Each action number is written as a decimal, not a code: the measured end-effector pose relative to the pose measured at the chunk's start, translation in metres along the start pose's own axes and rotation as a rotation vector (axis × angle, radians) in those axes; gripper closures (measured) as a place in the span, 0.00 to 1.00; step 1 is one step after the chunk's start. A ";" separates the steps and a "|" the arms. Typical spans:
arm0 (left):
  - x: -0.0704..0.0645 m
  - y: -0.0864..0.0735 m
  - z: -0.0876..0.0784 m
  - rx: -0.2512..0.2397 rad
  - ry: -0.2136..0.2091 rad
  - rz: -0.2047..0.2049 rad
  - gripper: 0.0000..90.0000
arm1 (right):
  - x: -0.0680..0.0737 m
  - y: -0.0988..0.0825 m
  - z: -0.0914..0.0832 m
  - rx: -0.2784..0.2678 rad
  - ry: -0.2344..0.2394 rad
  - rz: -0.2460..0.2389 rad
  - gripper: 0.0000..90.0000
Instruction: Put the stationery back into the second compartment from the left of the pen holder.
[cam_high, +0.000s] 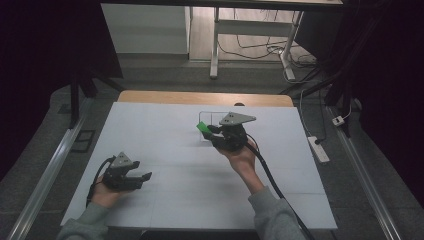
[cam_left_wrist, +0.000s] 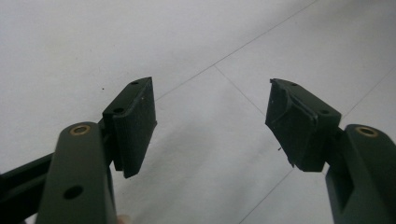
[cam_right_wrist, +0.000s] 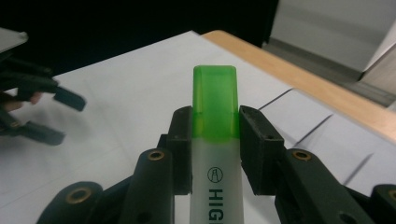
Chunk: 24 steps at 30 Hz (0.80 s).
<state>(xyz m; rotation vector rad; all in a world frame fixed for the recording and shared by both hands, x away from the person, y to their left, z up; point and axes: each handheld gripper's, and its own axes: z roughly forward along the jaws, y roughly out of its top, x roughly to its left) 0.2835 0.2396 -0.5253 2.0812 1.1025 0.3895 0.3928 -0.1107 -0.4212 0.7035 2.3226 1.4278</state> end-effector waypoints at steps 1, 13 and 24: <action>0.000 0.000 0.000 0.001 0.000 0.000 0.36 | -0.003 0.002 -0.001 -0.002 -0.011 -0.003 0.74; -0.001 0.000 0.001 0.007 -0.002 0.009 0.36 | -0.027 0.013 0.000 -0.020 -0.069 0.015 0.74; 0.000 0.000 0.002 0.013 -0.003 0.010 0.36 | -0.042 0.028 0.012 -0.048 -0.065 0.037 0.74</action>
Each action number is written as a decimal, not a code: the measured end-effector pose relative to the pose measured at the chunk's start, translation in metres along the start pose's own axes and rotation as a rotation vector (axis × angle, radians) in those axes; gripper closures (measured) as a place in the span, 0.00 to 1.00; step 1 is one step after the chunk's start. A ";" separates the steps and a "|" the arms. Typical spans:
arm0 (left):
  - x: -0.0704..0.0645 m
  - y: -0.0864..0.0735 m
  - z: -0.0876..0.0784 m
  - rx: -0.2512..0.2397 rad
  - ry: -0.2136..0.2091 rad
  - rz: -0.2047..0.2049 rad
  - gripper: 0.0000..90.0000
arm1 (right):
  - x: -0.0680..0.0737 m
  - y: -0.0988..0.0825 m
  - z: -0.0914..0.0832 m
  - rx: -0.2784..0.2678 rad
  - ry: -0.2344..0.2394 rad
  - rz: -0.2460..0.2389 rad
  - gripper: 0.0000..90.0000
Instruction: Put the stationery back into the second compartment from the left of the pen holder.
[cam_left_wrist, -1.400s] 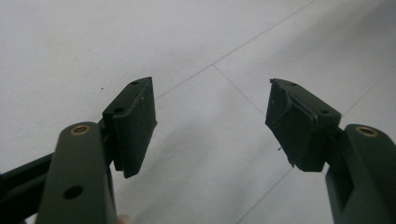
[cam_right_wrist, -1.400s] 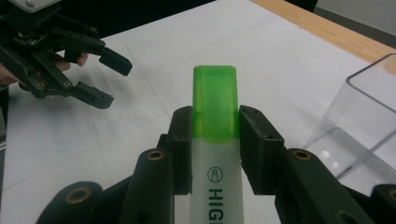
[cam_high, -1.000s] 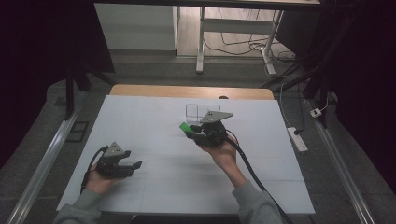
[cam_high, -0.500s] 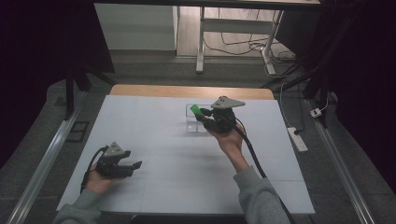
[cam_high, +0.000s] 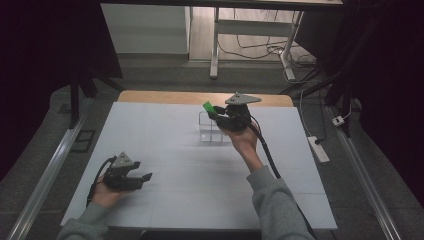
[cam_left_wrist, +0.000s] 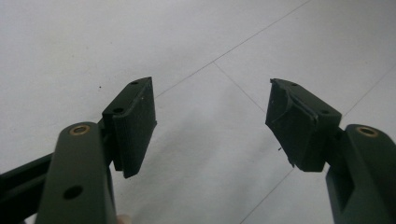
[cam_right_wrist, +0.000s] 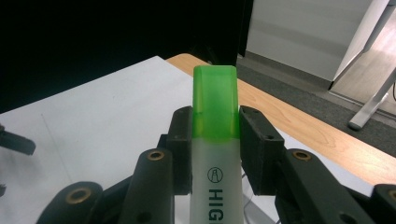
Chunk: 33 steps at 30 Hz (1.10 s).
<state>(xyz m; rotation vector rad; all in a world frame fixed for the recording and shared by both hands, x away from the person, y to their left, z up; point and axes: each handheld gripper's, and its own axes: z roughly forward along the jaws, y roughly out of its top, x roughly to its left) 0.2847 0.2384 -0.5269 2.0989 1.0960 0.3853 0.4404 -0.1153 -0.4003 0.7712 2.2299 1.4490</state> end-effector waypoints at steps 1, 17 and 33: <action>0.000 0.000 0.000 0.001 0.000 0.000 0.36 | -0.002 0.001 0.001 0.004 -0.008 0.001 0.74; 0.002 -0.001 0.000 0.004 0.002 -0.002 0.36 | -0.026 0.008 0.024 -0.039 -0.016 0.037 0.74; 0.005 -0.002 0.001 0.009 0.005 -0.008 0.36 | -0.035 0.002 0.051 -0.069 -0.007 0.043 0.73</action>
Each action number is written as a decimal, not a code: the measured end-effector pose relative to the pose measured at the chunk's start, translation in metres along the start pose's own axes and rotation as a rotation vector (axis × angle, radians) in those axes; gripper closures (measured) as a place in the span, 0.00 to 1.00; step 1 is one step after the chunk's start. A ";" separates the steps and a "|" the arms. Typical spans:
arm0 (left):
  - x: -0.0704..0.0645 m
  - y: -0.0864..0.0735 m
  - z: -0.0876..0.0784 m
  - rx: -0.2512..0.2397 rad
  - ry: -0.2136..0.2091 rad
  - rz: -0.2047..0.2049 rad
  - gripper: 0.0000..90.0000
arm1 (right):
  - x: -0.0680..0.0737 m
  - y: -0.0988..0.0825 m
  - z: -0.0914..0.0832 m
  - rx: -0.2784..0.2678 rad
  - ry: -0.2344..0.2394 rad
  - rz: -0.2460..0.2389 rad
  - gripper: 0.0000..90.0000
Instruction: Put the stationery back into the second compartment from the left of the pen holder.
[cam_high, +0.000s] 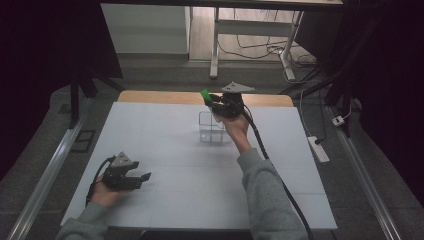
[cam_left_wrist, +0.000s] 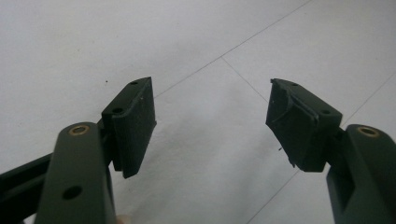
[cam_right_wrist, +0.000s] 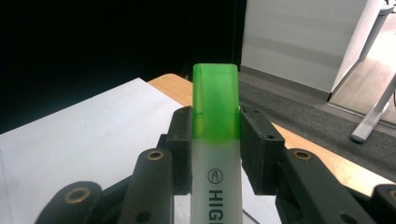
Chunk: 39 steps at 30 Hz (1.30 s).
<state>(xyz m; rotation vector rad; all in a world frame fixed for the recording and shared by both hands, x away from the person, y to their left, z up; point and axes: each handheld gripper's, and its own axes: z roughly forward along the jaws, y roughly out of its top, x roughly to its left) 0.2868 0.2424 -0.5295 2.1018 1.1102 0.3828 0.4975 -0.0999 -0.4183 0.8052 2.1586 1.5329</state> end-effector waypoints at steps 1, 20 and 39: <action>0.000 0.000 0.000 0.000 0.000 0.000 0.36 | -0.001 -0.001 0.001 -0.003 0.001 0.000 0.73; -0.002 0.000 0.002 0.012 0.005 0.010 0.35 | -0.006 -0.007 -0.001 0.070 0.000 0.025 0.54; -0.003 0.001 0.001 0.003 0.009 0.018 0.35 | 0.009 -0.021 -0.031 0.133 0.053 0.019 0.49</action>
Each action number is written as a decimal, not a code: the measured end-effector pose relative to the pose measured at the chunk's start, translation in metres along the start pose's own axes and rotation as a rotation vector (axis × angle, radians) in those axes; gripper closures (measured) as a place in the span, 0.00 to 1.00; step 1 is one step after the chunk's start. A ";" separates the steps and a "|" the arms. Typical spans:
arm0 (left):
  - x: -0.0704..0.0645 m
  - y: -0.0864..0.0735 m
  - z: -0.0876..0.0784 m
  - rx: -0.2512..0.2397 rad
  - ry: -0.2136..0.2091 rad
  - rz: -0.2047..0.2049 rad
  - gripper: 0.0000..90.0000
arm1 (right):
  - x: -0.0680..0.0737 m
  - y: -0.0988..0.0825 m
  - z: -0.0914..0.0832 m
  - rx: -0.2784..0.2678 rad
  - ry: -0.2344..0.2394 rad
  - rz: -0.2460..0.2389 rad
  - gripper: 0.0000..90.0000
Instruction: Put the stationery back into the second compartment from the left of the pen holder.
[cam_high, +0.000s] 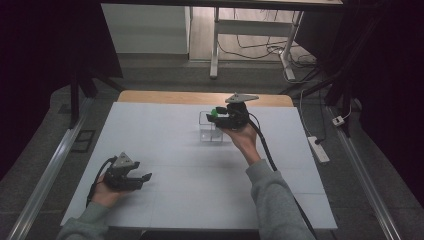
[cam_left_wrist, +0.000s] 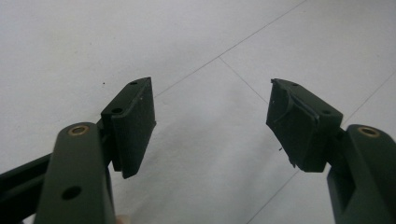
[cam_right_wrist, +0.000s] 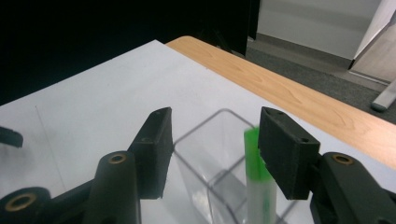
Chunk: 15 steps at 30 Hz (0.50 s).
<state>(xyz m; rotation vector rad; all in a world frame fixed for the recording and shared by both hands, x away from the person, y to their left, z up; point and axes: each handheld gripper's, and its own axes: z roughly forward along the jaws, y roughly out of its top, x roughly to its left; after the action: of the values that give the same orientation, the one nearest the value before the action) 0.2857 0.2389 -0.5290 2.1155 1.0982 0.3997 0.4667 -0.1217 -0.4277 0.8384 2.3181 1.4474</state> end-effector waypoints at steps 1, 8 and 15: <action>0.000 0.000 0.000 -0.002 0.001 0.001 0.35 | 0.000 -0.002 -0.003 0.002 -0.001 0.000 0.49; 0.000 0.001 0.000 -0.003 -0.001 0.004 0.35 | 0.000 -0.026 -0.033 0.040 -0.029 -0.012 0.48; -0.001 0.001 0.001 -0.002 -0.002 0.003 0.35 | -0.004 -0.055 -0.071 0.073 -0.055 0.000 0.47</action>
<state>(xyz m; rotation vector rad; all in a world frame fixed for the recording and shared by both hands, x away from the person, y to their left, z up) 0.2861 0.2374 -0.5288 2.1159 1.0930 0.4004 0.4153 -0.1935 -0.4446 0.8870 2.3428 1.3300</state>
